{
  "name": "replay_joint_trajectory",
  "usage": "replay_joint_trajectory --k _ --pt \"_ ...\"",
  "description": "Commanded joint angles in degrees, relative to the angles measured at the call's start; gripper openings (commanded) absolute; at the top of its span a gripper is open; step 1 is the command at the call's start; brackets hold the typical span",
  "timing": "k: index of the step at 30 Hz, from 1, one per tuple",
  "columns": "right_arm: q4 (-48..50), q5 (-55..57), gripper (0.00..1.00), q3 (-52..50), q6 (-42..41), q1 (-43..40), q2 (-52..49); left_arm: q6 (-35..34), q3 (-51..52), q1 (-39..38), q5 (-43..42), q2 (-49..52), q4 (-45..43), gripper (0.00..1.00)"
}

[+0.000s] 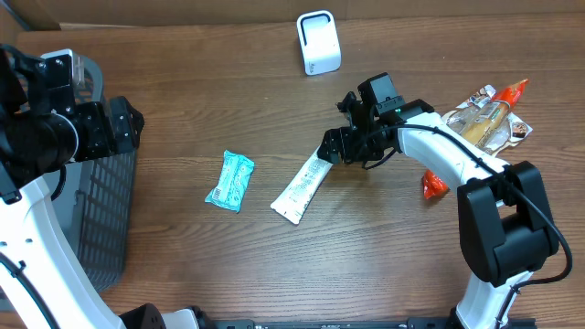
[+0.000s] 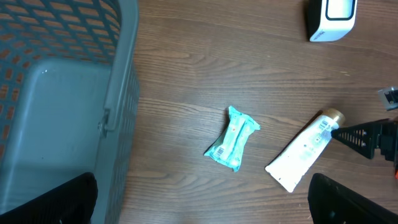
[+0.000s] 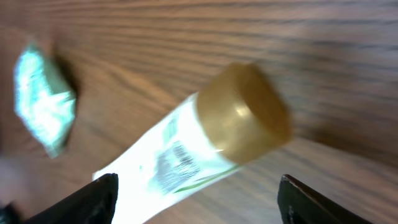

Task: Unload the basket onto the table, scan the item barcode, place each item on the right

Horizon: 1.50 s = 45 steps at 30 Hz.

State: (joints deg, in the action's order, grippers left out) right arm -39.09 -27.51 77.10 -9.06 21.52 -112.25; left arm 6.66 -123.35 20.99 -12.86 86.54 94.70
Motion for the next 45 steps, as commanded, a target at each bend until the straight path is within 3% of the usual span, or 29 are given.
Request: replay_joint_trajectory --k 1,3,10,20,25,29,32,35,39,41,45 --pt "-0.6 -5.8 0.86 -0.2 -3.3 0.2 0.3 1.5 -0.1 0.0 -0.3 0.3 -0.2 0.99" --pt "-1.4 -5.8 0.9 -0.3 -6.7 0.5 0.2 1.5 -0.1 0.0 -0.3 0.3 -0.2 0.99" --pt "-0.9 -5.7 0.9 -4.1 -18.3 3.2 0.2 1.5 -0.1 0.0 -0.3 0.3 -0.2 1.0" --pt "8.7 6.2 0.82 -11.3 -33.5 10.6 0.2 1.5 -0.1 0.0 -0.3 0.3 -0.2 0.99" --pt "13.3 9.6 0.65 -13.3 -35.9 13.1 0.2 1.5 -0.1 0.0 -0.3 0.3 -0.2 1.0" --pt "13.1 10.9 0.34 -13.5 -36.1 13.8 0.2 1.5 -0.1 0.0 -0.3 0.3 -0.2 1.0" --pt "12.6 9.6 0.18 -13.4 -32.4 13.5 0.2 1.5 -0.1 0.0 -0.3 0.3 -0.2 1.0" --pt "12.7 3.0 0.18 -13.1 -22.8 12.0 0.2 1.5 -0.1 0.0 -0.3 0.3 -0.2 1.0" --pt "9.2 -12.7 0.18 -11.5 0.3 8.3 0.4 1.5 -0.1 0.0 -0.3 0.3 -0.2 1.0" --pt "5.3 -15.8 0.18 -10.7 8.0 6.4 0.4 1.5 -0.1 0.0 -0.3 0.3 -0.2 1.0" --pt "2.7 -15.2 0.18 -10.6 12.0 2.9 0.4 1.5 -0.1 0.0 -0.3 0.3 -0.2 1.0"
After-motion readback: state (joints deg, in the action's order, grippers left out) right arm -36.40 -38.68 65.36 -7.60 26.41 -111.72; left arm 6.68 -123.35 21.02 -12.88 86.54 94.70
